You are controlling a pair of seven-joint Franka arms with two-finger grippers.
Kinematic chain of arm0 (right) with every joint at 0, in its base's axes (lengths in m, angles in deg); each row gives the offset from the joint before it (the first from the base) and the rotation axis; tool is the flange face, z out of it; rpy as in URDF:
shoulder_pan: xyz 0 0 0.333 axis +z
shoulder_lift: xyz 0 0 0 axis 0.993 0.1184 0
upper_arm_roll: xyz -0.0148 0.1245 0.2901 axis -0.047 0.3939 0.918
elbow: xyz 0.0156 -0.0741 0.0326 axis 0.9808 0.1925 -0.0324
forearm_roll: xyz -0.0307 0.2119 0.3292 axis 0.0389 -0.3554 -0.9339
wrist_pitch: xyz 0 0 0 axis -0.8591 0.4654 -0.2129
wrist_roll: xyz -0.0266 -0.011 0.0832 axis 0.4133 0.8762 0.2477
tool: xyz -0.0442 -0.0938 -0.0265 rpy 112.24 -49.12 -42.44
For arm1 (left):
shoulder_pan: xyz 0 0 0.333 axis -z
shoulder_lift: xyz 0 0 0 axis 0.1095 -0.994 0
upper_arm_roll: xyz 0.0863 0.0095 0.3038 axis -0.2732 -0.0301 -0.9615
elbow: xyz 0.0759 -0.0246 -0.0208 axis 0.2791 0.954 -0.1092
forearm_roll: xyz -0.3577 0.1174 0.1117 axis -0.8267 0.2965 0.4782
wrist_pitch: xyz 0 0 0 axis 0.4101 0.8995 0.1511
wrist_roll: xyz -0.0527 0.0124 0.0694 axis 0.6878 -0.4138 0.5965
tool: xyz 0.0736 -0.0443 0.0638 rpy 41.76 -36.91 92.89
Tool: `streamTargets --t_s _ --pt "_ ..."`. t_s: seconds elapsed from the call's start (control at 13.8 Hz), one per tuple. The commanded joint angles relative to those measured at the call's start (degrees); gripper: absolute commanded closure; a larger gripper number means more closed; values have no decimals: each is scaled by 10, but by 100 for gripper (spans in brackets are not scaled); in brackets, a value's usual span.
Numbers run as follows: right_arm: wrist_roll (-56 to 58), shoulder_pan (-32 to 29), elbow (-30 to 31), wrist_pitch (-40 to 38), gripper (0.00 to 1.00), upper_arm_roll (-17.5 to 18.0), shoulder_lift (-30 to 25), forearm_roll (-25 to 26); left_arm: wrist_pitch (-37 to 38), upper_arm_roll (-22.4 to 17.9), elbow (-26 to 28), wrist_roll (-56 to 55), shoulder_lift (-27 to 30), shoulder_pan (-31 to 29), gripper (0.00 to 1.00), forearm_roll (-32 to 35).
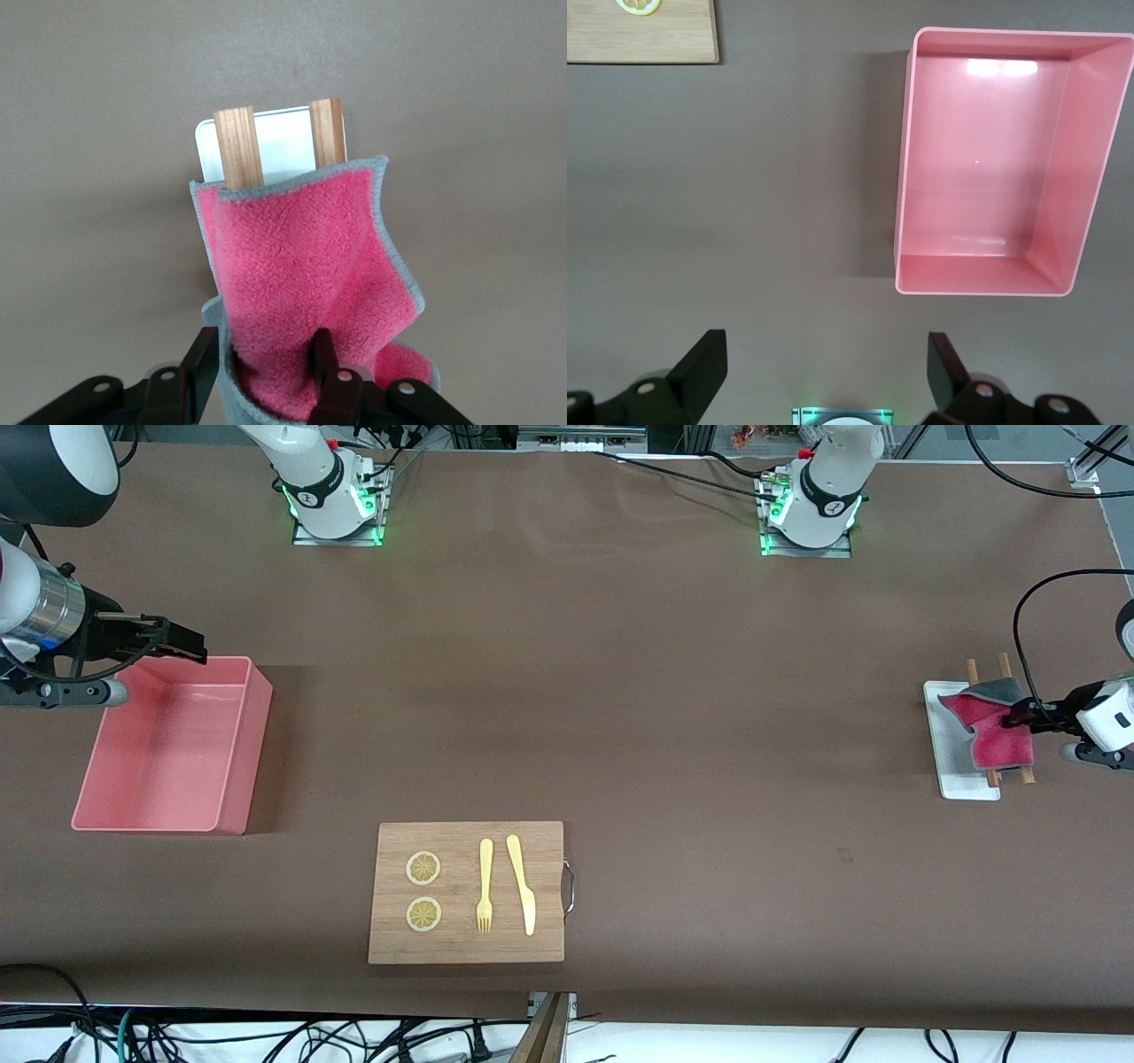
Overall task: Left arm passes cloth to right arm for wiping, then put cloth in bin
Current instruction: 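Lower the left gripper onto the pink-grey cloth on the stand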
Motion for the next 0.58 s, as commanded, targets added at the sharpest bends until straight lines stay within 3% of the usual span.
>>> streamTargets --t_s 0.0,0.43,0.51 --pt "9 -6 -10 -9 0 2 5 7 15 6 -9 15 3 -9 52 -4" --pt "2 -6 -10 -11 0 2 8 4 15 6 -12 14 4 -9 93 -6" --pt "1 -5 -10 -11 0 2 8 4 15 6 -16 14 4 -9 94 -6"
